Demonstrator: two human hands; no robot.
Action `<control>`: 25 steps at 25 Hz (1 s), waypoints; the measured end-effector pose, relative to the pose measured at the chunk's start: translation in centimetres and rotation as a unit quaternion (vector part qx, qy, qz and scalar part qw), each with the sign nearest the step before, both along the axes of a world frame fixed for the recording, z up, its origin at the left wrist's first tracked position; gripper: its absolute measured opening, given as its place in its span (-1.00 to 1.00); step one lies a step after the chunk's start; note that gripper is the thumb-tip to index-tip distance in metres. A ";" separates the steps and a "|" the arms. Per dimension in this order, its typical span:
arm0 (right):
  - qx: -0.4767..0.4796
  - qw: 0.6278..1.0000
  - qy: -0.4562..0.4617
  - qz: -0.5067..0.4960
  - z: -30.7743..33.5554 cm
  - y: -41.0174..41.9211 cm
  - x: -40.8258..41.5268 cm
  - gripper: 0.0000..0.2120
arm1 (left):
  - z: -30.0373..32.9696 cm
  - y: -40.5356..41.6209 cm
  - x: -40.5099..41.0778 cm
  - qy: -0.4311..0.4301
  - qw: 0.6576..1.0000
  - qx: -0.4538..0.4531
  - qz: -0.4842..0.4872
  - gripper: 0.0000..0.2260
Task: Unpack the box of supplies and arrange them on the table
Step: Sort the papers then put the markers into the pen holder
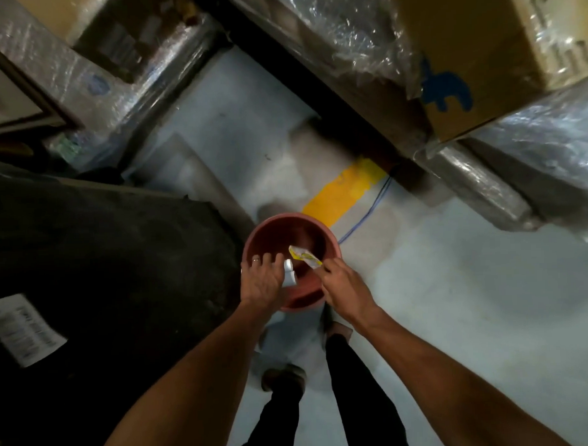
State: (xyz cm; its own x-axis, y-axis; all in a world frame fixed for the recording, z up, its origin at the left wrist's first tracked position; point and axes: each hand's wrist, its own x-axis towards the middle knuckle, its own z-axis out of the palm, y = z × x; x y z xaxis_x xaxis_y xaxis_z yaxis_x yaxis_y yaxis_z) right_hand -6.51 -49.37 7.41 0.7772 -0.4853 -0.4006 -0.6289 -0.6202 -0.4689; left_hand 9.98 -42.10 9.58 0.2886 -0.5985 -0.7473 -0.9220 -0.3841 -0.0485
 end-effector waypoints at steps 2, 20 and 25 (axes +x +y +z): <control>0.015 0.999 0.001 -0.031 -1.2 0.5 0.2 -0.54 | -1.4 0.3 -0.1 0.008 1.000 -0.001 0.026 -0.28; 0.090 0.991 0.102 0.007 -0.9 1.4 1.0 -0.64 | -2.9 1.6 -1.6 0.049 0.997 -0.006 0.059 -0.40; 0.085 0.986 0.144 0.004 7.1 -0.9 3.1 -0.58 | 2.2 0.8 -0.2 0.131 0.986 -0.015 0.107 -0.55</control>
State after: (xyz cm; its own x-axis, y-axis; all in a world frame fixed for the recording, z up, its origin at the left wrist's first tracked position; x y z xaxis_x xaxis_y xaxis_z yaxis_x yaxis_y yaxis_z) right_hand -3.40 -50.25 14.53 0.6227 -0.3868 -0.6802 -0.7468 -0.5531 -0.3692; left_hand 9.74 -41.32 11.75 0.2100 -0.5676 -0.7961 -0.7998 -0.5680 0.1940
